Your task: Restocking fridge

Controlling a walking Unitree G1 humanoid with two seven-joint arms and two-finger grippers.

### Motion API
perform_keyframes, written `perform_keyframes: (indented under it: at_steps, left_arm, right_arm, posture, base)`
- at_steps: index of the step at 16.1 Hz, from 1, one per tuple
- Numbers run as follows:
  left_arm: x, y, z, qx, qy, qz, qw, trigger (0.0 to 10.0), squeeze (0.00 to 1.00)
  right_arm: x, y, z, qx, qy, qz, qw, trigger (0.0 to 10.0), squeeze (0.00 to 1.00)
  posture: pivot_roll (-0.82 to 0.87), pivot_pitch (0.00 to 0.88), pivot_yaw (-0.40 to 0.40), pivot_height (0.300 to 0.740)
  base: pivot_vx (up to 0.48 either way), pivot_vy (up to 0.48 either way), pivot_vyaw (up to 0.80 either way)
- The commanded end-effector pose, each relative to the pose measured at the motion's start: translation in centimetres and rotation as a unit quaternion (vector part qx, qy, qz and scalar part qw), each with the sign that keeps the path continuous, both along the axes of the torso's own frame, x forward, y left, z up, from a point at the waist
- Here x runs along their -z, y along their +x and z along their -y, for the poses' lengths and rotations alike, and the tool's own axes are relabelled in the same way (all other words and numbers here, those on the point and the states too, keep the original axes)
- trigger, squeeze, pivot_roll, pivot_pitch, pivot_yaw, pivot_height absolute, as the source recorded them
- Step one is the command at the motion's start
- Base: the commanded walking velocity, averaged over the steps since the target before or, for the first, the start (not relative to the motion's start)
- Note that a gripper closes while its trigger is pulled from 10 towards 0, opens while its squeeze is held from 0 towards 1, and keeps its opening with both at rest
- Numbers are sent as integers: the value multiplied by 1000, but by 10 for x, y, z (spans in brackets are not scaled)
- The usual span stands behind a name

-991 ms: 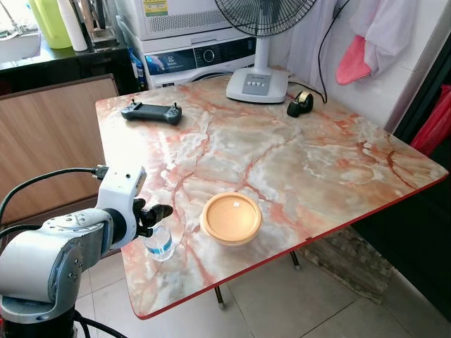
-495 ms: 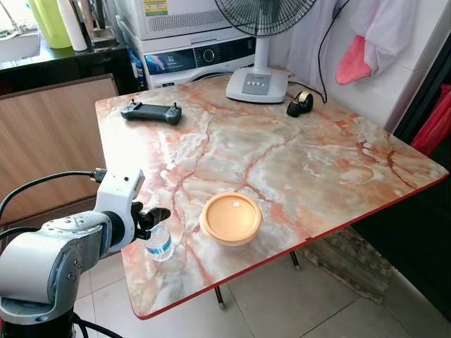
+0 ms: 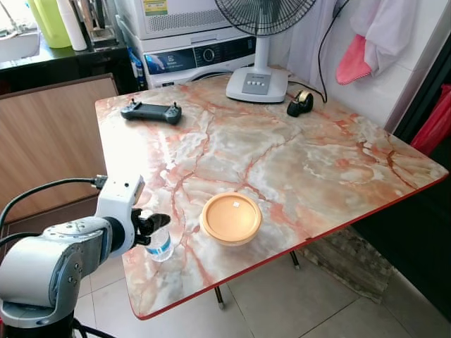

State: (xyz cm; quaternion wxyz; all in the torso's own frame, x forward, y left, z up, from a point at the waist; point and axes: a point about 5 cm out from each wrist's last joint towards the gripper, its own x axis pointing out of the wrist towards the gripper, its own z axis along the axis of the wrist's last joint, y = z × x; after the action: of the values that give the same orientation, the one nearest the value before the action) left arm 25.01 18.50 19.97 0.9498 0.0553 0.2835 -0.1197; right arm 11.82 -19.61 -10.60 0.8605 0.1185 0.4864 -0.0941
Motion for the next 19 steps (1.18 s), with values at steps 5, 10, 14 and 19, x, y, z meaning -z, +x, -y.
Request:
perform_keyframes:
  at_steps: [5, 10, 14, 19]
  left_arm:
    - [3, 0, -2, -3, 3, -6, 1000, 0, 0]
    - [4, 1, -4, -10, 10, -3, 1000, 0, 0]
    - [-18, 12, -33, -83, 49, 79, 992, 0, 0]
    - [12, 0, -101, -197, 146, 73, 967, 10000, 0]
  right_arm:
    - [1, -2, 1, 1, 1, -6, 1000, 10000, 0]
    - [1, -2, 0, 0, 2, -6, 1000, 10000, 0]
    - [1, -1, -1, 2, 4, -5, 1000, 10000, 0]
    - [0, -1, 0, -3, 2, -5, 1000, 10000, 0]
  posture:
    - [210, 0, -17, 740]
    - [215, 0, -21, 740]
    - [215, 0, -22, 740]
    - [214, 0, -26, 740]
  base:
    - [0, 0, 0]
    - [0, 0, 0]
    - [0, 0, 0]
    - [0, 0, 0]
